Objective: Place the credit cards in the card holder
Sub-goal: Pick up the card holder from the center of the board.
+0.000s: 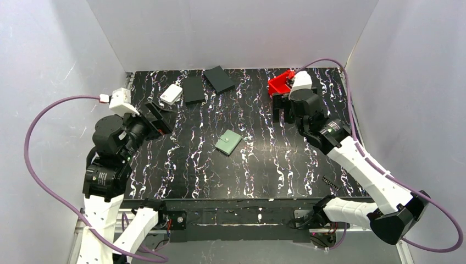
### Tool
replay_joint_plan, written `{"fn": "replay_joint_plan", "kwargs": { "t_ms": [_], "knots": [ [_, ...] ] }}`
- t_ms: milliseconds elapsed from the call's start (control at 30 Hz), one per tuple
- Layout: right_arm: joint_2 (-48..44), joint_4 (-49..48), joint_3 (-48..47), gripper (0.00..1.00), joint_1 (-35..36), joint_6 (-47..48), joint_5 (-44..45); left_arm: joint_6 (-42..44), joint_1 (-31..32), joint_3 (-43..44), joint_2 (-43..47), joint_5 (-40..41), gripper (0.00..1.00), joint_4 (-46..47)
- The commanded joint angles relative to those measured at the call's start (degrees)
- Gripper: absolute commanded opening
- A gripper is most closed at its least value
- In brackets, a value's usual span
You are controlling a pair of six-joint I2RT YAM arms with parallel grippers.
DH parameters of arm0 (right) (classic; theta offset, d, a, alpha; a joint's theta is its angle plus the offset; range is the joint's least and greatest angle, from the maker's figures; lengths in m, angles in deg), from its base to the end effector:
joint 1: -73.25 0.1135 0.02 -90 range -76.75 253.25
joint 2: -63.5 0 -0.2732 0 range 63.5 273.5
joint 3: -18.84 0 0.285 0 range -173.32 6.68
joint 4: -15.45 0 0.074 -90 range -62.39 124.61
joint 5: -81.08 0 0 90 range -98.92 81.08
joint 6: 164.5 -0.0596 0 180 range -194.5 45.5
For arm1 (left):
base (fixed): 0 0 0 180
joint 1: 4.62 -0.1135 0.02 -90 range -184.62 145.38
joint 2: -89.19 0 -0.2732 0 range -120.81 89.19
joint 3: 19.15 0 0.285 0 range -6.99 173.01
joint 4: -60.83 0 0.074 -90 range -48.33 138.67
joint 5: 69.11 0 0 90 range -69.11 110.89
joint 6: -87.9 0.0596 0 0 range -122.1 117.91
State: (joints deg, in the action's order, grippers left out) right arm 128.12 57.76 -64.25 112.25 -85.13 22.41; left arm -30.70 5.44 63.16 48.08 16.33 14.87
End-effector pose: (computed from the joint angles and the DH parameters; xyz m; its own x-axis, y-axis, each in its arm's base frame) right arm 0.2429 0.1568 0.4001 -0.3397 -0.0723 -0.9377 -0.1071 0.9935 -0.0378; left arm 0.1582 -0.0329 0.4698 -0.1924 -0.4505 -0.8718 0.1823 0.8565 -0.4828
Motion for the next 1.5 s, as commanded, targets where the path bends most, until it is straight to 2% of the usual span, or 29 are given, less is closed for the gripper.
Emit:
{"fn": "replay_joint_plan", "kwargs": {
  "t_ms": [0, 200, 433, 533, 667, 800, 833, 900, 1000, 1067, 1233, 1467],
  "knots": [
    [2.2, -2.6, 1.5, 1.00, -0.1, -3.1, -0.9, -2.0, -0.3, -2.8, -2.0, -5.8, 0.99, 0.1],
    [9.2, -2.0, 2.5, 1.00, -0.1, -7.2, -4.8, -4.4, -0.4, -7.9, -5.3, -13.5, 0.99, -0.4],
    [16.8, -7.5, 6.5, 1.00, -0.1, -10.8, -21.5, -3.9, -0.2, -15.3, -13.7, -27.7, 0.99, 1.8],
    [19.5, -11.9, 8.7, 1.00, -0.1, -14.2, -28.9, -2.2, 0.5, -17.6, -17.5, -30.5, 0.99, 1.8],
    [23.0, -21.3, 13.8, 1.00, -0.1, -21.4, -39.9, -2.3, 2.8, -20.9, -19.5, -27.6, 0.99, 2.6],
    [26.8, -27.9, 17.1, 1.00, 1.0, -26.0, -43.6, -5.2, 5.0, -25.7, -19.3, -24.8, 0.99, 6.1],
    [27.7, -28.9, 17.5, 1.00, 1.5, -26.6, -43.9, -6.1, 5.3, -26.9, -19.2, -24.5, 0.97, 7.4],
    [29.2, -31.1, 18.3, 0.92, 2.1, -27.9, -44.2, -7.8, 5.9, -29.1, -19.5, -24.1, 0.89, 9.9],
    [30.6, -35.1, 20.5, 0.71, 2.5, -30.7, -44.6, -9.0, 7.1, -30.7, -20.9, -23.5, 0.82, 12.0],
    [31.7, -37.8, 21.5, 0.66, 2.6, -32.4, -44.0, -9.1, 8.0, -30.9, -22.5, -22.8, 0.80, 13.1],
    [35.4, -39.6, 21.3, 0.67, 1.4, -34.5, -40.6, -8.6, 9.2, -28.9, -28.6, -21.0, 0.69, 15.3],
    [41.0, -46.1, 21.5, 0.60, -1.9, -40.6, -45.4, -5.2, 9.4, -18.4, -43.8, -18.8, 0.67, 15.6]
  ]
}}
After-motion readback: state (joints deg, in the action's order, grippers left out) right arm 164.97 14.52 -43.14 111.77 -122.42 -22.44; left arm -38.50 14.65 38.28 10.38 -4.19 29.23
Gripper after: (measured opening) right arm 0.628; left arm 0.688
